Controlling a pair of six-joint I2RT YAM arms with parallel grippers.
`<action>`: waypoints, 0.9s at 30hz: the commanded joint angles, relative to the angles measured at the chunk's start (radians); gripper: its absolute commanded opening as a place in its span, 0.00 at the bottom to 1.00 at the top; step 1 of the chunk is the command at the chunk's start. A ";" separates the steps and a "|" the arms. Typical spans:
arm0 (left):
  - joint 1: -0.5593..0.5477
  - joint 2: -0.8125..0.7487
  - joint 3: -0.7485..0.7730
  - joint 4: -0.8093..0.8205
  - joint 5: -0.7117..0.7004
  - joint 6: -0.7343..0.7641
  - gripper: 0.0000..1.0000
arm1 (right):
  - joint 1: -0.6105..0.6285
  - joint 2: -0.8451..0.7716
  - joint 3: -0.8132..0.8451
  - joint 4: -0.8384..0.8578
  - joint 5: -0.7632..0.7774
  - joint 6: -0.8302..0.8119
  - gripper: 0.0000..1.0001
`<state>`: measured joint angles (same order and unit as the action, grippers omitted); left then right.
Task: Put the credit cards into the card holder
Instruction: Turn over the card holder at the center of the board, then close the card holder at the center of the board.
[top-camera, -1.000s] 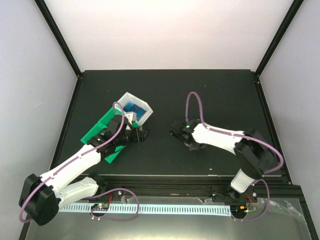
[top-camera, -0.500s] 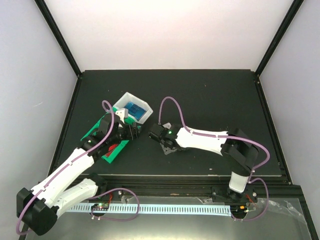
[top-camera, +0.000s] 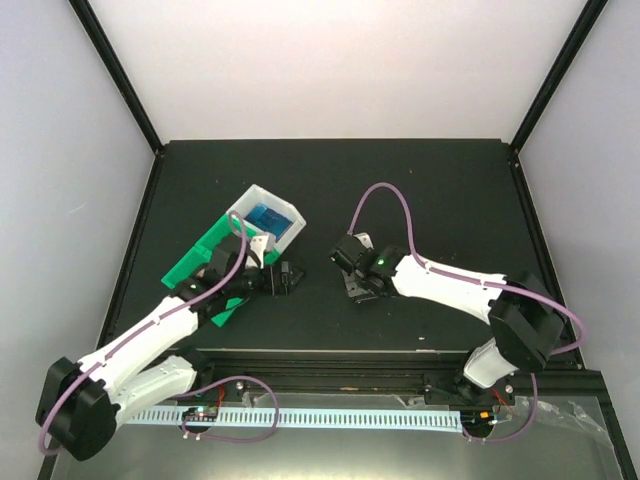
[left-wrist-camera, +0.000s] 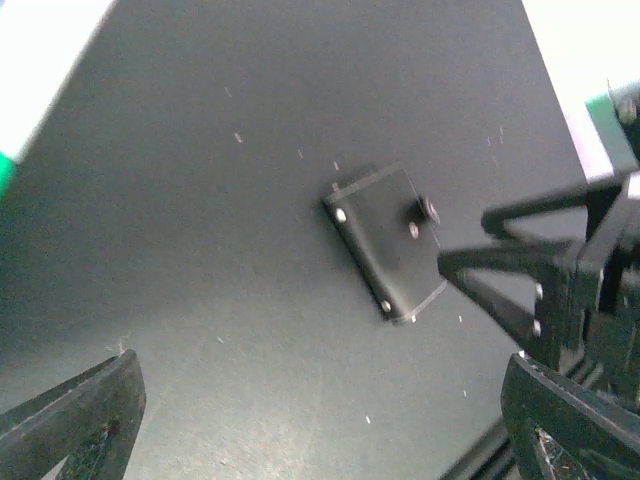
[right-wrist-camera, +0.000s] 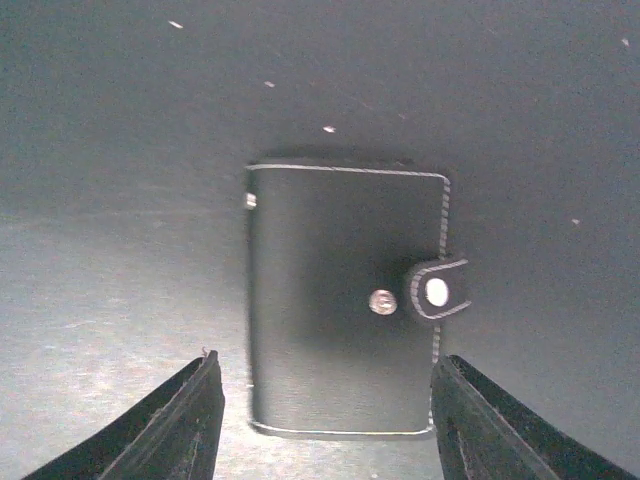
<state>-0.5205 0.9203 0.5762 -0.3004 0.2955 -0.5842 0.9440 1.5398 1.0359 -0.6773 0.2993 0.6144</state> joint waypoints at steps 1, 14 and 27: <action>-0.066 0.062 -0.058 0.212 0.101 -0.040 0.99 | -0.022 0.028 -0.015 -0.024 0.102 -0.030 0.59; -0.107 0.144 -0.084 0.311 0.098 -0.085 0.98 | -0.031 0.219 0.102 -0.114 0.240 -0.023 0.48; -0.110 0.178 -0.077 0.311 0.096 -0.088 0.96 | -0.031 0.269 0.135 -0.148 0.321 -0.007 0.40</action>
<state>-0.6239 1.0893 0.4904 -0.0204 0.3725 -0.6674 0.9173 1.7973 1.1461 -0.8104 0.5640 0.5854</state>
